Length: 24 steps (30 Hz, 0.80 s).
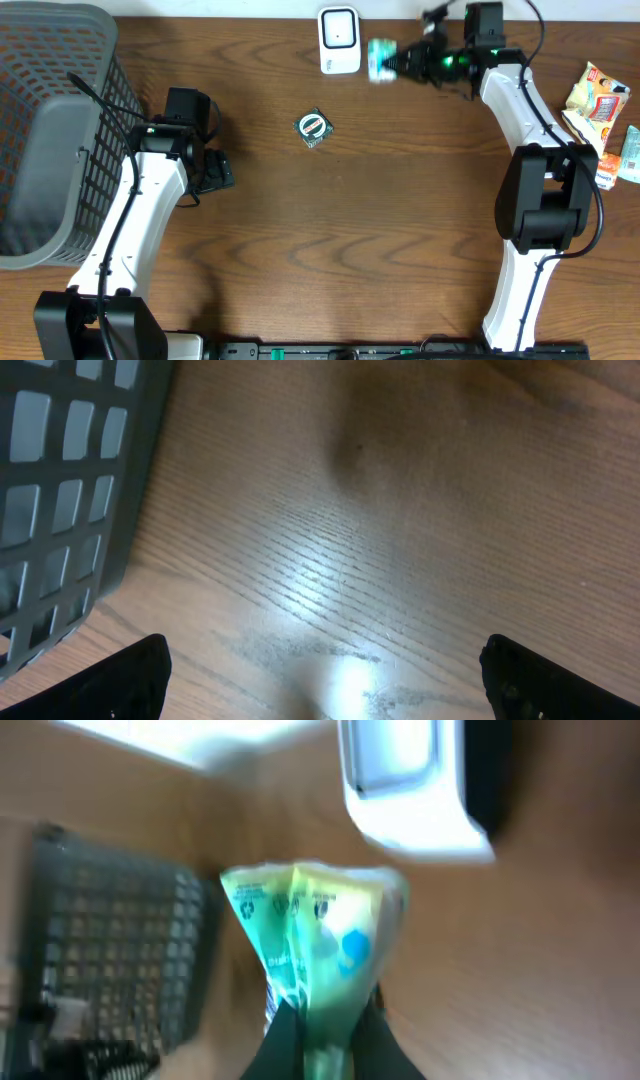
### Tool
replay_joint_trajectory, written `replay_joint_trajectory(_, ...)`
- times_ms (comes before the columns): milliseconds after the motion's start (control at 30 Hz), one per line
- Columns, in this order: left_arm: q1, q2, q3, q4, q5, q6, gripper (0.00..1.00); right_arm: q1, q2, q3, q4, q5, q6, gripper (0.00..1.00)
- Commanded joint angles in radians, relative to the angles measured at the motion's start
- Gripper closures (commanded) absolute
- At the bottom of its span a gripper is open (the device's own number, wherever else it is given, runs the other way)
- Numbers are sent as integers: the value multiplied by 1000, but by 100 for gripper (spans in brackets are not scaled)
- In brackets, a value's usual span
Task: Scan the item barcode
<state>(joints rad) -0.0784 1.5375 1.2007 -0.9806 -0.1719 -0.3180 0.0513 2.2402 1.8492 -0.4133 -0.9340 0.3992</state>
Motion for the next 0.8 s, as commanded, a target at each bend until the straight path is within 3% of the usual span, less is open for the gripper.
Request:
replay_joint_trajectory(0, 3, 0, -4, -3, -20, -13, 2, 10, -22, 10, 308, -178, 425, 99)
replay_joint_trajectory(200, 3, 0, -4, -3, -20, -13, 2, 21, -22, 10, 998, -288, 929, 99)
replay_joint_trajectory(333, 3, 0, -4, -3, -20, -13, 3, 36, -22, 10, 1360, -377, 1150, 99)
replay_joint_trajectory(433, 3, 0, -4, -2, -20, -13, 2, 50, -22, 10, 1442, -428, 1210, 99)
replay_joint_trajectory(767, 3, 0, -4, -3, -20, -13, 2, 122, -22, 8, 1443, -452, 1258, 98)
